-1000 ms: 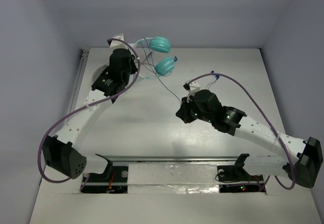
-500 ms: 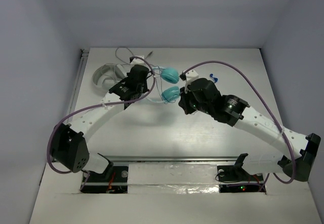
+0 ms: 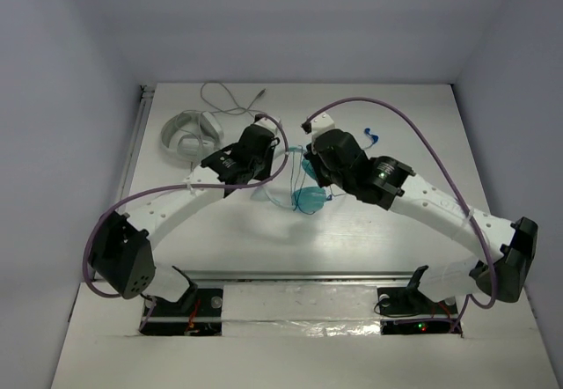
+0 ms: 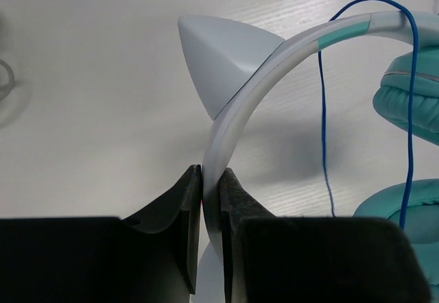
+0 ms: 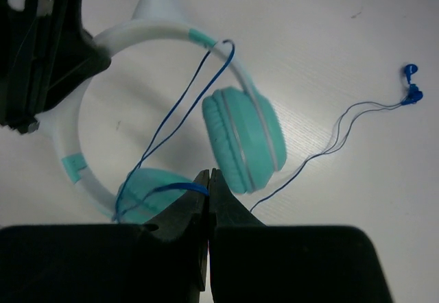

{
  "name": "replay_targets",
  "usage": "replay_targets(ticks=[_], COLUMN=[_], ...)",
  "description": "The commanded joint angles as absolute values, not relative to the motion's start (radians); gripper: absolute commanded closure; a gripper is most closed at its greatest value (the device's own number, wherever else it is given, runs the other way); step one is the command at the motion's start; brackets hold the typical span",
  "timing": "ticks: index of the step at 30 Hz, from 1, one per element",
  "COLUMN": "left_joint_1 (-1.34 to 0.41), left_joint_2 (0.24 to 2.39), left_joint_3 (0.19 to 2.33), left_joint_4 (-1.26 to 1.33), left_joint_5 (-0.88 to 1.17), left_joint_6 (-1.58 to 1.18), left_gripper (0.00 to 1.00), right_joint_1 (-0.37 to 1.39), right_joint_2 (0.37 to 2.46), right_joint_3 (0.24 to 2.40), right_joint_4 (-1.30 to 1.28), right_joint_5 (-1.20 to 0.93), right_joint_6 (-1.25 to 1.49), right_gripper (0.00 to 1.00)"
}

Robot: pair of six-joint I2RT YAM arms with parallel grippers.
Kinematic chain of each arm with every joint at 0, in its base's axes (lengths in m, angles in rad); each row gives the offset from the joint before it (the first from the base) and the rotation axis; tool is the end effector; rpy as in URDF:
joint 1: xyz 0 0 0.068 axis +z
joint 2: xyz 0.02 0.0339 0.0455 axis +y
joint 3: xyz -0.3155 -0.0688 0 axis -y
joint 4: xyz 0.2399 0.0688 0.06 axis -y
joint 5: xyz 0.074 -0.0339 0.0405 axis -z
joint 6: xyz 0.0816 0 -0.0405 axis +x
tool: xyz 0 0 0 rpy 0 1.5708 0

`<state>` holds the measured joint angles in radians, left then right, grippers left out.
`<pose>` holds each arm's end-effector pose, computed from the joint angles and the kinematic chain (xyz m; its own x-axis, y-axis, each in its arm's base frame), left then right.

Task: Wrap the headphones

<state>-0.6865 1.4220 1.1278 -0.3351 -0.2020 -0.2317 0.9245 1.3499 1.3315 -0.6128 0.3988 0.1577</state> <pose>0.2770 -0.2058 0.3228 -0.5569 0.1655 -0.8140 0.3777 0.9232 -0.0707 0.2134 0.2302 0.3889 -0.4369 -0.3388 -0.8333 -0.4843 0.8692 -0.0995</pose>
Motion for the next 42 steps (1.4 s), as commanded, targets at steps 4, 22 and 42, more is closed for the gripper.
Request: replay_targets(ticks=[4,22,42], left_joint_1=[-0.712,-0.712,-0.692], left_joint_2=[1.322,1.250,1.180], left_joint_3=[1.098,1.089,1.232], left_joint_4=[-0.322,-0.331,-0.338], left_joint_5=[-0.109,0.057,0.139], left_joint_6=[-0.196,-0.118,-0.166], left_gripper=[1.00,1.00,1.00], right_joint_1=[0.931,0.810,0.612], right_joint_2=[1.370,1.379,1.209], right_joint_3=[1.335,1.264,0.862], right_joint_4=[-0.476,-0.310,0.248], right_joint_5=[0.673,0.628,0.131], right_joint_6=[0.091,0.081,0.328], right_gripper=[1.00,0.77,0.76])
